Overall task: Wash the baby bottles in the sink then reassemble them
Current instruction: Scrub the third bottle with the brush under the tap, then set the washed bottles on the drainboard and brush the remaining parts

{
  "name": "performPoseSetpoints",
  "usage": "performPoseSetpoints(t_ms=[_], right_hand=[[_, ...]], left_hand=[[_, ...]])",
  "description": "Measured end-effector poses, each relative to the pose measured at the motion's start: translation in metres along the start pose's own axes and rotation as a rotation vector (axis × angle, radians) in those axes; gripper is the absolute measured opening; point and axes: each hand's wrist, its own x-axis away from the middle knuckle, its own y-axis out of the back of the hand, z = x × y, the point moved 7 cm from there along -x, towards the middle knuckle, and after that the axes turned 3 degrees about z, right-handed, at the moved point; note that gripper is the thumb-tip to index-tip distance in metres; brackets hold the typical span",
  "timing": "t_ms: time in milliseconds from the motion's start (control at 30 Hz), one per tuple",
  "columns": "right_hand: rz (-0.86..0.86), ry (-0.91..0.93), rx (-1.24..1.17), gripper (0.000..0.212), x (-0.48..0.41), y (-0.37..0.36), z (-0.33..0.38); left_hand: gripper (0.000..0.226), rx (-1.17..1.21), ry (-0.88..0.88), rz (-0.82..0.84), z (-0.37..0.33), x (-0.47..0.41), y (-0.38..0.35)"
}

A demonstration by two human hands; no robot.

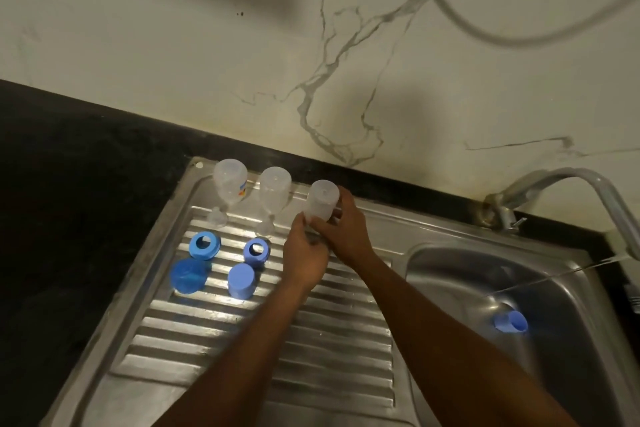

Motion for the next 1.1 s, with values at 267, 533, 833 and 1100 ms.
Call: performPoseSetpoints(t_ms=[267,533,833,1100], right_hand=[[0.047,-0.013,0.053,0.066,0.001,0.002,-0.012],[0.136,-0.102,-0.007,0.098,0.005,0.013,-0.021],[0.096,0.13,0.247,0.056,0.104,0.138,-0.095],[0.256,-0.265,0.416,0.035,0.183,0.28,-0.303]], left_hand=[[0.023,-0.059,-0.086,-0.071,0.0,0.008,-0.007],[0.023,-0.132,-0.145,-0.163,-0.008,0.035,-0.016],[0.036,-0.711,-0.515,0.006,-0.006,0.116,-0.159],[0.04,-0.921,-0.185,0.401,0.053,0.179,-0.32]])
